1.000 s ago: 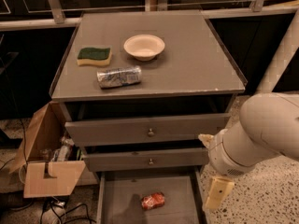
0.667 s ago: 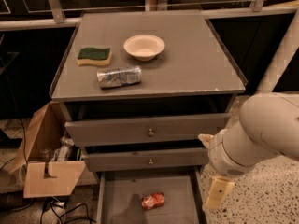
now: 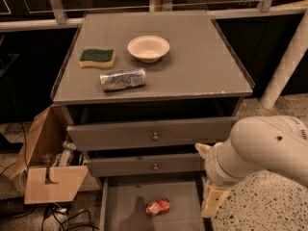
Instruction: Pick coke can from bottom drawer and place on counter
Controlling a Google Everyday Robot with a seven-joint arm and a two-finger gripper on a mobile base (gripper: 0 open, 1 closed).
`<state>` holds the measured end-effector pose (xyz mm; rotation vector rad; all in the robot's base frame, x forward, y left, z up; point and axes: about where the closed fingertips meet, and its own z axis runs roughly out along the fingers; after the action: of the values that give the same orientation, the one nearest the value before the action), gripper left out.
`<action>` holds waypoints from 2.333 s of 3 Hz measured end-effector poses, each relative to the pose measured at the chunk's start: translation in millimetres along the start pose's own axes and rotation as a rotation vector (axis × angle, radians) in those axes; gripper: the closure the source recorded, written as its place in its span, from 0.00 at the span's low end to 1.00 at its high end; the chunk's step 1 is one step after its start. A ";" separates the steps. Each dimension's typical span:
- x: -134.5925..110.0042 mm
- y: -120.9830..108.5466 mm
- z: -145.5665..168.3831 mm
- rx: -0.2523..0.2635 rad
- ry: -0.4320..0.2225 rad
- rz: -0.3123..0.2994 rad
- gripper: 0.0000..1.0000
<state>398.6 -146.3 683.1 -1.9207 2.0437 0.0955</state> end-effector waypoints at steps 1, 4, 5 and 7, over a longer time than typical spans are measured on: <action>3.5 2.4 31.7 -0.033 0.015 -0.035 0.00; 3.6 2.1 116.2 -0.012 -0.048 0.004 0.00; 13.0 -1.9 168.6 -0.014 -0.063 0.011 0.00; 41.5 10.8 217.3 -0.033 -0.056 0.027 0.00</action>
Offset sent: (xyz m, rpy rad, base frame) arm 0.0031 0.0048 -0.0274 -0.0177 0.0202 0.0334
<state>428.8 -125.7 464.7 -1.8885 2.0445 0.1882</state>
